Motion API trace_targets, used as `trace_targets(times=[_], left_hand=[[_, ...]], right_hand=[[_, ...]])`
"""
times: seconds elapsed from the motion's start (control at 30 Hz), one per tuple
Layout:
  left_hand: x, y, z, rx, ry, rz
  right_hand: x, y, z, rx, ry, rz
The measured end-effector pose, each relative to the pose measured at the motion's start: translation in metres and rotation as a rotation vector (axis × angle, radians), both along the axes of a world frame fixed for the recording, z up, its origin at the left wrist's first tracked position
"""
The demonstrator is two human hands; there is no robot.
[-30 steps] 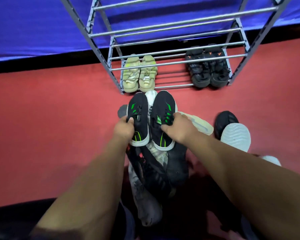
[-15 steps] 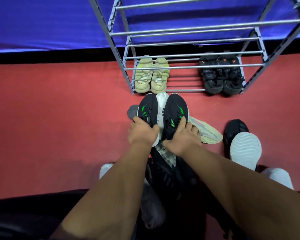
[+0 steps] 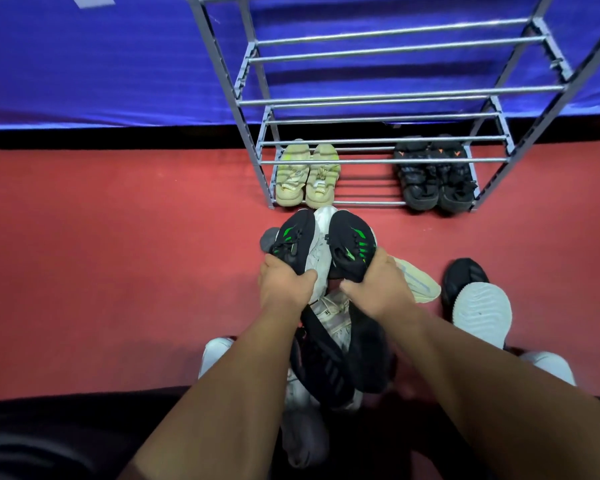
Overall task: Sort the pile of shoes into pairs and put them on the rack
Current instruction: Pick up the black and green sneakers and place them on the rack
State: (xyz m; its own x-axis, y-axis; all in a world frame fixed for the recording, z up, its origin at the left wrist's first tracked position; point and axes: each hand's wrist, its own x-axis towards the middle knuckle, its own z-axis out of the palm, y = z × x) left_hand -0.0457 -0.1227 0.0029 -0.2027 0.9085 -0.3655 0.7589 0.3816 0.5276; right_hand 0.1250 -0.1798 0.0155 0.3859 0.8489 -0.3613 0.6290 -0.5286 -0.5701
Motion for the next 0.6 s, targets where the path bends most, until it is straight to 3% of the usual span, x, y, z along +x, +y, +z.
trace_targets(times=[0.17, 0.33, 0.6], left_hand=[[0.004, 0.005, 0.038, 0.17, -0.003, 0.03], [0.018, 0.004, 0.056, 0.341, -0.117, 0.137], [0.03, 0.045, 0.072, 0.401, -0.27, 0.166]], right_hand=[[0.015, 0.017, 0.043, 0.18, 0.073, -0.065], [0.028, 0.029, 0.079, 0.314, -0.013, 0.02], [0.038, 0.06, 0.091, 0.489, 0.066, 0.044]])
